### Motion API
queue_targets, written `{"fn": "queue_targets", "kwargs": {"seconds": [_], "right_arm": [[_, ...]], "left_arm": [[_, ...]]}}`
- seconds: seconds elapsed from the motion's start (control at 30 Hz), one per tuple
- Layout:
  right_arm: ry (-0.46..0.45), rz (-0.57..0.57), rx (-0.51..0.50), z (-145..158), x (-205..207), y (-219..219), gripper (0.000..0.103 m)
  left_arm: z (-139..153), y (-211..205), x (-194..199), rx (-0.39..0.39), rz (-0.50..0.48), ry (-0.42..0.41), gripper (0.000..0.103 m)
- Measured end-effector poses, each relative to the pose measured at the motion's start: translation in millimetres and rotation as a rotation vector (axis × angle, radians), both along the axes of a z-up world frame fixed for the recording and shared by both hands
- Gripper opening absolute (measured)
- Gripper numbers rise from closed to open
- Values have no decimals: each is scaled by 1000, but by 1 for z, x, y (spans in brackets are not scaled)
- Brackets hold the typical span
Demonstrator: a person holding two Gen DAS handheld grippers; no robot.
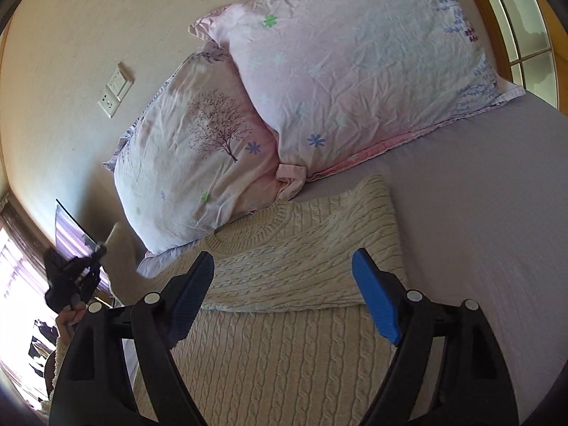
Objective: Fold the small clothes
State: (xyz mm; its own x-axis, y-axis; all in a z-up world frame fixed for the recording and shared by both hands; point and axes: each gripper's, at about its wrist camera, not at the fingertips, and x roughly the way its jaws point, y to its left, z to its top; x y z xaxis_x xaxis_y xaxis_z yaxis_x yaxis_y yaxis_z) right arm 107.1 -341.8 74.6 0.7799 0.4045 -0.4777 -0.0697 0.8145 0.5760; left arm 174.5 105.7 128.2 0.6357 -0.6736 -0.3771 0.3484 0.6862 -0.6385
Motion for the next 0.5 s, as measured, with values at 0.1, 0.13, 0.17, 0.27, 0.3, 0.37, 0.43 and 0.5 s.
{"fn": "queue_targets", "kwargs": {"seconds": [0.1,0.13,0.17,0.27,0.3,0.37,0.43,0.5], "right_arm": [[13,10,-7,0,-13,-4,82],[8,16,-15,1,-20,-6,82],[-1,27,-34,2,-31,-8,82],[-3,101,-43,0,-60,-11,87],[-3,128,-36,-2,-67,-11,87],[9,211,-14,-10,-88,-9,87],[28,284,-11,-18,-109,-4,87],[60,361,-16,-31,-139,0,87]], "left_arm": [[-17,-93,-15,113,-289,39,50],[-21,-99,-22,142,-308,35,50],[-25,-96,-34,163,-314,28,52],[-27,-59,-57,159,-287,31,64],[-28,-36,-72,164,-271,29,66],[-29,-4,-105,204,-238,20,72],[-33,22,-140,244,-214,18,75],[-43,47,-181,237,-211,28,78]]}}
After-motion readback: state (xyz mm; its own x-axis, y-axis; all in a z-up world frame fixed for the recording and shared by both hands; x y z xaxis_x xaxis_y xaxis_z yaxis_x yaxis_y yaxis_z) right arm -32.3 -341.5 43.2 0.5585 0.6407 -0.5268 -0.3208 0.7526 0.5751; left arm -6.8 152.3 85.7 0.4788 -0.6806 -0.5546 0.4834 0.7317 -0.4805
